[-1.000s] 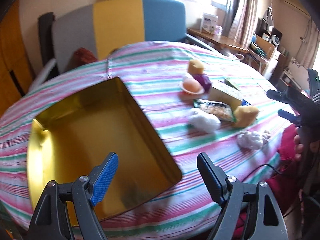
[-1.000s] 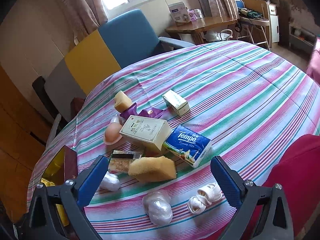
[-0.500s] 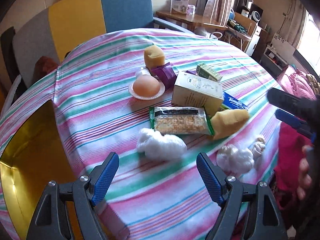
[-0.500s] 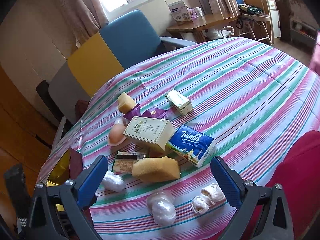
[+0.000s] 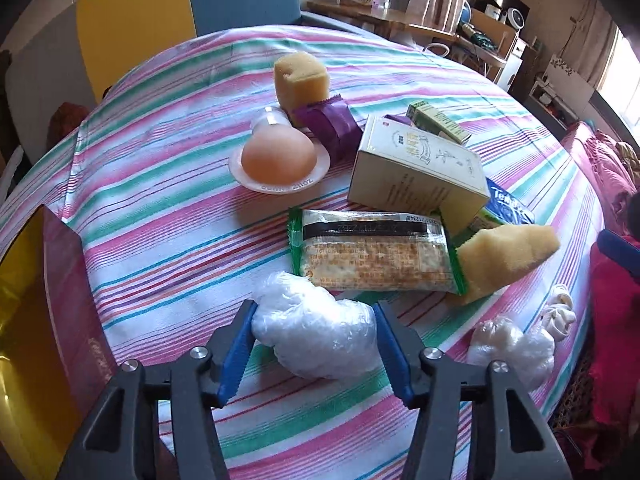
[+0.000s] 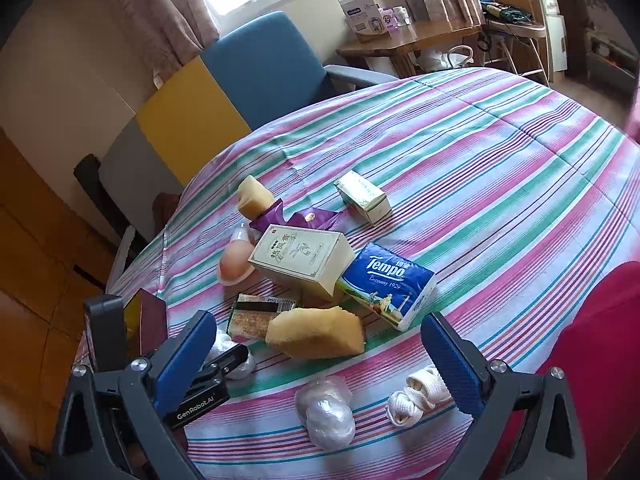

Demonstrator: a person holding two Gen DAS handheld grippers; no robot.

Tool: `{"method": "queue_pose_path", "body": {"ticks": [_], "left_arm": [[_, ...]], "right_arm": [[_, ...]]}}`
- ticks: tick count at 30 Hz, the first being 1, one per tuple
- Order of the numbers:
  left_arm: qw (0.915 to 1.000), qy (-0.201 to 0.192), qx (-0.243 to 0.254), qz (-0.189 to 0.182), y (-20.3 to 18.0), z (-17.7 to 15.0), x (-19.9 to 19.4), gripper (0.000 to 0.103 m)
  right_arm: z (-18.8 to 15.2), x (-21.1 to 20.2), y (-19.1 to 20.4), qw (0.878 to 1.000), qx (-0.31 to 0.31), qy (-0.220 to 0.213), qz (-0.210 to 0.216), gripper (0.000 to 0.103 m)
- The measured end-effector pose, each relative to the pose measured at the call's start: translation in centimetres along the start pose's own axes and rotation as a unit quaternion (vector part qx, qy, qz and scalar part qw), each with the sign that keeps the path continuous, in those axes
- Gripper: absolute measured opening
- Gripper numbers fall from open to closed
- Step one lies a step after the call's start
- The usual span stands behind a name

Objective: Organize objects
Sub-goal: 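Grasp the plastic-wrapped white bundle with the left tool while the right tool grasps the white rope, then carry the plastic-wrapped bundle into the gold tray and open the left tool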

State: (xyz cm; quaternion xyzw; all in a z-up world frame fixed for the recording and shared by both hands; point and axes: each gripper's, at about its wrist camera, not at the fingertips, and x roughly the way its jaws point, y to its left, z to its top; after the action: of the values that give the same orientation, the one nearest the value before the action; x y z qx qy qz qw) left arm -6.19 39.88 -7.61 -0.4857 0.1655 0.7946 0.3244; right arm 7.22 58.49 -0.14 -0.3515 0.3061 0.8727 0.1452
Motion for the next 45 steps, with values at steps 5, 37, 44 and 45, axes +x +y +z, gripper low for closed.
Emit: {"method": "queue_pose_path", "body": {"ticks": [5, 37, 44, 45], "left_arm": [[0.9992, -0.036, -0.012, -0.015, 0.5, -1.6, -3.5, 0.058], [0.9835, -0.145, -0.106, -0.02, 9.6, -10.2, -17.9, 0.058], [0.9755, -0.122, -0.176, 0.049, 19.0, -11.9, -17.8, 0.058], [0.9732, -0.115, -0.191, 0.055, 20.8, -12.1, -17.5, 0.058]], "right_arm": [[-0.1, 0.2, 0.2, 1.0, -0.006, 0.005, -0.006, 0.103], [-2.0, 6.7, -1.3, 0.921, -0.161, 0.282, -0.216, 0.045], [-2.0, 6.4, -1.7, 0.92, -0.178, 0.275, -0.216, 0.041], [-2.1, 6.3, -1.5, 0.921, -0.179, 0.272, -0.215, 0.041]]}}
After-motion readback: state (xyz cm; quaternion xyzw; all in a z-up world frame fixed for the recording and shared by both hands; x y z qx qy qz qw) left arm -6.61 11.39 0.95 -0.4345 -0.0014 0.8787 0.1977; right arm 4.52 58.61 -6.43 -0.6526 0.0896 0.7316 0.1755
